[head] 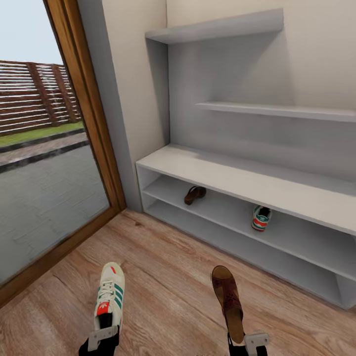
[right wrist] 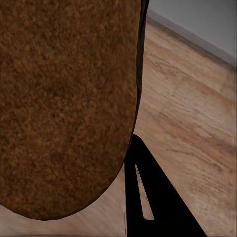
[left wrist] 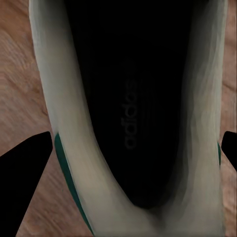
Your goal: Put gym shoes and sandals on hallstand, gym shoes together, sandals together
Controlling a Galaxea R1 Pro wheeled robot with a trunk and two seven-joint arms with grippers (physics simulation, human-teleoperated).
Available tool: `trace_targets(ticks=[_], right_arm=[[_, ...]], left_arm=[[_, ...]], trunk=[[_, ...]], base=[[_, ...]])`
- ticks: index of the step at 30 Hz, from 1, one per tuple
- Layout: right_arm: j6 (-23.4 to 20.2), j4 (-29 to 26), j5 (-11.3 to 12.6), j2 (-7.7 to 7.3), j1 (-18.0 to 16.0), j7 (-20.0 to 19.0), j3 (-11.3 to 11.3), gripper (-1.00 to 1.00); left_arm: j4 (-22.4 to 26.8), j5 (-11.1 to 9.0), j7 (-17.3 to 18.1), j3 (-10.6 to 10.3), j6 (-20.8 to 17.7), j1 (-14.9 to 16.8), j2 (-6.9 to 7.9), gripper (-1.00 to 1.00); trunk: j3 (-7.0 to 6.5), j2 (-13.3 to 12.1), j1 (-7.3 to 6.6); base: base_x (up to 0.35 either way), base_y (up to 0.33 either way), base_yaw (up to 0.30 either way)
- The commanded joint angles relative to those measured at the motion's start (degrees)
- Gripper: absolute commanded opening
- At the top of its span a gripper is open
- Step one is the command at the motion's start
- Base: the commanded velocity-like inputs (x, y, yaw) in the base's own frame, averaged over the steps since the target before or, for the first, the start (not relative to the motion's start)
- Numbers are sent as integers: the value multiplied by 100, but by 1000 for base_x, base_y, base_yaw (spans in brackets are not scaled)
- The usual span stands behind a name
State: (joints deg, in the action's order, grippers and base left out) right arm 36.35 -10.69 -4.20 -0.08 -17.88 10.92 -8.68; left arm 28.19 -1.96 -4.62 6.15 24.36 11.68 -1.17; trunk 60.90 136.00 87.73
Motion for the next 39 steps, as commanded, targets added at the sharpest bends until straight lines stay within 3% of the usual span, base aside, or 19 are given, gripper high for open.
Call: trace_targets(ticks=[1,18,39], right_arm=[[3,6,-39,-1,-5,58,-29,-100],[2,5,-37,-1,-5,59,-29,-100],[2,5,-37,-1,-5,59,-29,-100]], left_arm=[[1,-18,-4,9,16,1,-4,-100],[2,-20,-21,-5,16,1,-6,-100],[-15,-23,-30,9,16,1,-6,-100]], trunk=[[5,2,-1],[5,2,-1],[5,2,-1]], base=[[-7,1,-271],[-164,-142,-271],[-10,-9,-271]])
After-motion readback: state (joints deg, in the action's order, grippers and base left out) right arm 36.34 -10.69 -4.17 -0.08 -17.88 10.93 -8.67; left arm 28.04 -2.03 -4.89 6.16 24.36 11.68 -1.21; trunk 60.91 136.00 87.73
